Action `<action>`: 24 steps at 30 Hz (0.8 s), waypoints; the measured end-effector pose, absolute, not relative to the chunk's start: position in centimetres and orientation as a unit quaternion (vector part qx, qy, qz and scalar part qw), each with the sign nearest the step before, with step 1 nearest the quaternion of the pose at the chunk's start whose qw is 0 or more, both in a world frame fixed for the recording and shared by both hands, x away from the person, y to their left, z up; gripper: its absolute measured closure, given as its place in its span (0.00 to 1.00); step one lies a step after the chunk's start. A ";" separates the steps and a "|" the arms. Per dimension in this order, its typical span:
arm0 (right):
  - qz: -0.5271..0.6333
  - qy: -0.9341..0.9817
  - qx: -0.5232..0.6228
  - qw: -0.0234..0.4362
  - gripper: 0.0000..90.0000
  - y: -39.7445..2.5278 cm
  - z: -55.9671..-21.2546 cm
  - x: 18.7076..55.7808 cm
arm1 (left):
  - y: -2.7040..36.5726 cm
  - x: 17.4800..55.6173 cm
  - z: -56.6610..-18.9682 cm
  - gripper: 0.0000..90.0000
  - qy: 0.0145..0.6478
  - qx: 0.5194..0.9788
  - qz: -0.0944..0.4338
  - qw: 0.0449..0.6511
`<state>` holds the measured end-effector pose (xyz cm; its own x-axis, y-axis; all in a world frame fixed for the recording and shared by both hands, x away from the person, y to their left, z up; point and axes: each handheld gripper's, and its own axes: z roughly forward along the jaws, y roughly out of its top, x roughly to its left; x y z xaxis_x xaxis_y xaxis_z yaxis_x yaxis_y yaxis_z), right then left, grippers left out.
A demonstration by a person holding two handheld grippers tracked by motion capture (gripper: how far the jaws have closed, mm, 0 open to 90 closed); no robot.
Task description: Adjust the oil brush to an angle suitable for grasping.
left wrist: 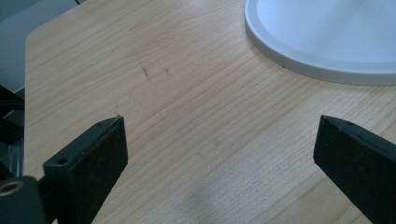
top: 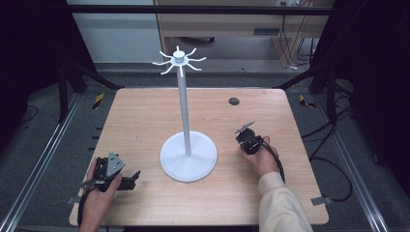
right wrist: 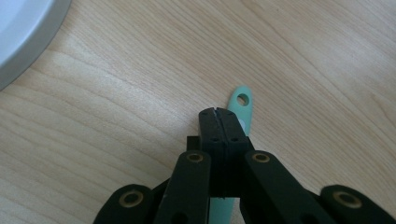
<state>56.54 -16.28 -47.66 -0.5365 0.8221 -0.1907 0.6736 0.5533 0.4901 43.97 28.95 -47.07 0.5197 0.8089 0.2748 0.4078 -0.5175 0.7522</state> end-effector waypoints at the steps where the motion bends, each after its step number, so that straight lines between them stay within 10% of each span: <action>1: 0.183 0.856 0.439 0.203 1.00 -16.3 -47.6 56.5 | 28.9 44.0 -47.1 0.03 0.375 0.811 0.316 0.318; 14: 0.224 0.828 0.484 0.173 1.00 -19.1 -45.3 54.1 | 29.1 43.9 -47.1 0.03 0.379 0.809 0.315 0.321; 24: 0.185 0.827 0.516 0.125 0.82 -20.7 -45.3 52.6 | 29.3 43.9 -47.1 0.03 0.383 0.805 0.317 0.325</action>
